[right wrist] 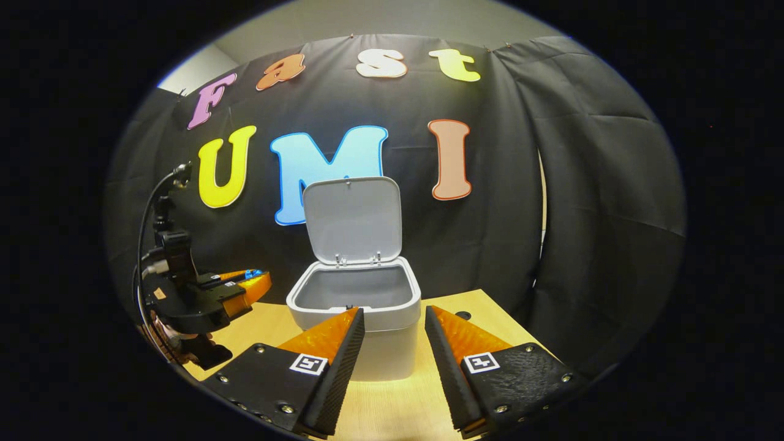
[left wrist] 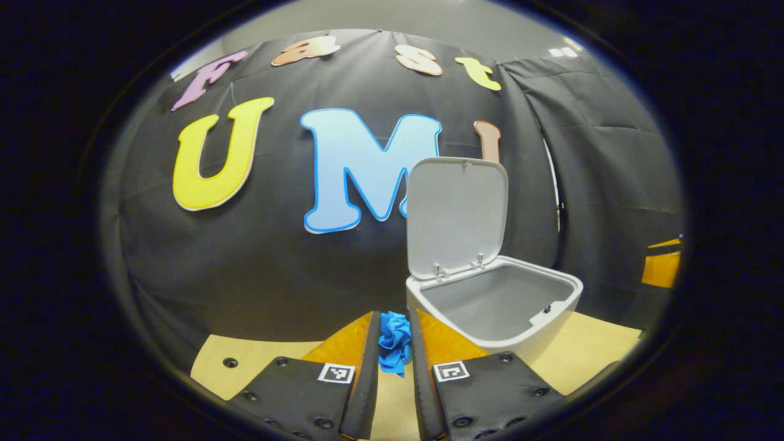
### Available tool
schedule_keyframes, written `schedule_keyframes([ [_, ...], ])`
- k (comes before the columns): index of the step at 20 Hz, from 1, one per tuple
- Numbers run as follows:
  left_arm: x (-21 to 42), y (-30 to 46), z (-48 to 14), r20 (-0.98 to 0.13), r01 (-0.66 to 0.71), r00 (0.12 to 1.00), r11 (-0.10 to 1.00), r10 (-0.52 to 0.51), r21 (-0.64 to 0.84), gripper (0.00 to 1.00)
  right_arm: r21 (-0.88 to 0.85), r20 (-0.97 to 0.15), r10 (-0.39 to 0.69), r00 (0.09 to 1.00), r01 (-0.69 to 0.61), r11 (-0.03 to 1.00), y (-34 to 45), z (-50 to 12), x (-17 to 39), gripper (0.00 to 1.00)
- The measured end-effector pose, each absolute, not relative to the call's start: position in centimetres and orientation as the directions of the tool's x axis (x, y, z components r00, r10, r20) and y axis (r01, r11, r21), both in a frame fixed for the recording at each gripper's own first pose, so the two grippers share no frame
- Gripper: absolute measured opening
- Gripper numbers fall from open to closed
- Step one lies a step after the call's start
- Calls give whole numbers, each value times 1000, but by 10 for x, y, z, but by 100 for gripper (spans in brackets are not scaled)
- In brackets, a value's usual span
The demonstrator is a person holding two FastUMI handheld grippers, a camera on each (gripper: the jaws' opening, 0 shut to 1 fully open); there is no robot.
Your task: Press the lid of the desktop garbage bin to open it, pick up the crumpled paper on the desktop and throw it into the bin, then pick up the pop can on the desktop and drop it into the bin, and finally close the garbage bin lid.
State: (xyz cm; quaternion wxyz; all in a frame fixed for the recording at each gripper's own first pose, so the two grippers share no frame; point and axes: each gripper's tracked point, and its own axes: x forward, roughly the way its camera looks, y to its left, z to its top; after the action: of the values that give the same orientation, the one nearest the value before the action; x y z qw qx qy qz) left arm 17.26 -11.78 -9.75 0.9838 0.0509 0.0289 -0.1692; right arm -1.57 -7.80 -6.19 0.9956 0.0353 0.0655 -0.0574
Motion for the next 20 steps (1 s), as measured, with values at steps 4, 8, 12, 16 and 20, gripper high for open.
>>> schedule_keyframes([
  [4,183,-153,-75,-54,383,924,921,-380,77,35,83,-144,-129,981,142,986,-89,-67,-19,66],
  [8,189,-180,-70,-53,412,911,907,-409,92,34,91,-145,-149,978,164,982,-99,-68,-23,66],
  [12,194,-199,-81,-80,431,902,899,-425,82,31,99,-149,-160,976,176,979,-107,-68,-26,66],
  [16,201,-206,-89,-103,436,898,896,-427,81,33,105,-148,-172,974,189,976,-113,-68,-29,66],
  [20,202,-209,-95,-121,439,895,896,-429,72,40,112,-151,-180,972,198,974,-116,-68,-29,66],
])
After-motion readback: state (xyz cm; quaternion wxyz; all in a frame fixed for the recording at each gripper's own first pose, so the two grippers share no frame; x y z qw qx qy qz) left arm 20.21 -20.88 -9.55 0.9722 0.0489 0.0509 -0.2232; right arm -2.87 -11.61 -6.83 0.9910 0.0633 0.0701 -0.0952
